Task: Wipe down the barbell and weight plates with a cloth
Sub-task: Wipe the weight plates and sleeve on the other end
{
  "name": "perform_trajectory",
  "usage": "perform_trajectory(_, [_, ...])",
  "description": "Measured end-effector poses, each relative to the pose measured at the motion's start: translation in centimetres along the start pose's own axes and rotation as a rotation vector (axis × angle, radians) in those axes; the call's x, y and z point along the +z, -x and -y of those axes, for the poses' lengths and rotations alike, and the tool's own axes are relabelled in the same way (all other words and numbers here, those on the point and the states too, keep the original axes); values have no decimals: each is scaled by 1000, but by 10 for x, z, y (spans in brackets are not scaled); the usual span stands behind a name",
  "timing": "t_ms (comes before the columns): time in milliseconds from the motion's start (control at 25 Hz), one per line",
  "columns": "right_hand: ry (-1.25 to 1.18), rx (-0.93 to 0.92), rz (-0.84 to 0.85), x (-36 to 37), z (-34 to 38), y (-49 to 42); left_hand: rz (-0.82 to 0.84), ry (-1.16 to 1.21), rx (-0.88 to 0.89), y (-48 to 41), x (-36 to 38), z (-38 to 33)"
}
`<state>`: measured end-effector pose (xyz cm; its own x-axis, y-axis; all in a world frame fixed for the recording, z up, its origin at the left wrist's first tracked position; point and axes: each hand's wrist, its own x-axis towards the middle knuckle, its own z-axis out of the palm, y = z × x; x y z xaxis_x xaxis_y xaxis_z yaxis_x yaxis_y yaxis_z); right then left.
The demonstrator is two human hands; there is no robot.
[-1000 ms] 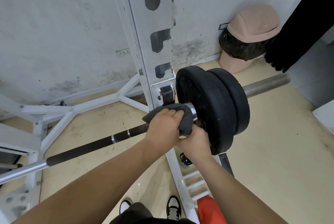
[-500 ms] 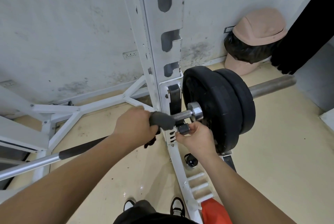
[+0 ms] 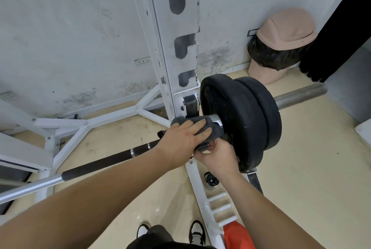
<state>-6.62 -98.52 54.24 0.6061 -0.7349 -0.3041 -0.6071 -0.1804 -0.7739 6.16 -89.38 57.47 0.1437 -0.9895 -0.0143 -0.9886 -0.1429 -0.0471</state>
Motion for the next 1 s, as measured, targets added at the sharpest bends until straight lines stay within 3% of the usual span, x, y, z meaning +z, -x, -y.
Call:
perform_trajectory(160, [55,24,7,-4,3,0,208,-99,-93,-29,-31,-18])
perform_trajectory(440, [56,33,7,-4,3,2,314,-108,-214,19,-21,0])
perform_trajectory(520, [58,30,10,-5,4,2,297,-67,-193,23,-19,6])
perform_trajectory(680, [111,14,-9,-2,5,0,111,91,-130,-36,-28,-12])
perform_trajectory(1000, [64,37,4,-2,4,0,254,-129,-202,20,-29,13])
